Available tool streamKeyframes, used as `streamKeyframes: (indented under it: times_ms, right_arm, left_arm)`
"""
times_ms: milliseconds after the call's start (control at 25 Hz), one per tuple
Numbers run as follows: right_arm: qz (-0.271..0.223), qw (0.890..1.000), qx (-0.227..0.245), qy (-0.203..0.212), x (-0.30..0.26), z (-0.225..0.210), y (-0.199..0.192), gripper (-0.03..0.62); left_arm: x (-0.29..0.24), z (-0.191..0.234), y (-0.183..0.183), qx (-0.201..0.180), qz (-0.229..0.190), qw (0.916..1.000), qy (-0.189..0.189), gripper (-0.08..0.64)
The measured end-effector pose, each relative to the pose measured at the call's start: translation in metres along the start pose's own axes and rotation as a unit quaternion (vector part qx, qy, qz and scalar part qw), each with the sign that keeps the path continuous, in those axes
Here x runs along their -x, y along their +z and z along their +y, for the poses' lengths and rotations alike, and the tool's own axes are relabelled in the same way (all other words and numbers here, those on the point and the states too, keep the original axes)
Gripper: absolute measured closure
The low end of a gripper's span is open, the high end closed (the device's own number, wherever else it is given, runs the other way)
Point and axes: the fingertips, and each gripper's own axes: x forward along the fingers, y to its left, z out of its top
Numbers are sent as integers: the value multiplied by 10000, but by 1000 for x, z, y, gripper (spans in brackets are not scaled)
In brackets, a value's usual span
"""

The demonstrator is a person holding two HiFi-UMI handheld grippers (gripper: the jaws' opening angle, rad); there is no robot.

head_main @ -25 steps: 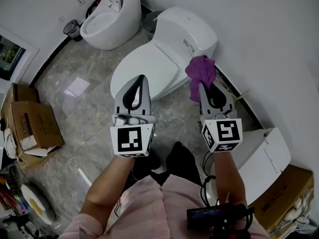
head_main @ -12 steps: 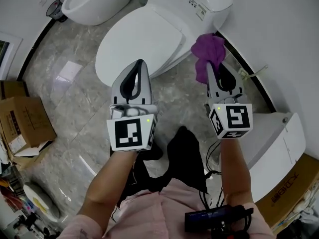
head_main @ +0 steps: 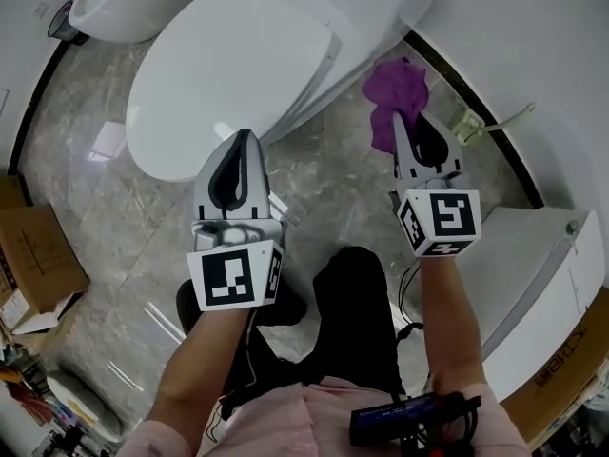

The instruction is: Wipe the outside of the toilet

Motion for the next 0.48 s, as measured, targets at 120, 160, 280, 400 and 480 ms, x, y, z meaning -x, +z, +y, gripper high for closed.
streamKeyframes:
  times_ms: [120, 160, 280, 400, 480]
  right_arm:
    - [-20, 10000, -30, -61, -15, -8, -36, 520]
    - [-23, 10000, -44, -80, -20, -10, -48, 520]
    - [-102, 9998, -37, -163, -37, -22, -81, 520]
    - [-285, 9990, 3, -341, -54, -37, -107, 520]
    - [-404, 9982, 38, -442, -66, -45, -122, 520]
  left_arm:
    - [-7, -10, -36, 36, 21, 9999, -151, 554]
    - [-7, -15, -47, 76, 20, 9997, -224, 554]
    - [-10, -35, -79, 110, 20, 9985, -534, 554]
    - [-13, -52, -115, 140, 133, 9962, -848, 554]
    - [-13, -57, -139, 133, 186, 9951, -961, 554]
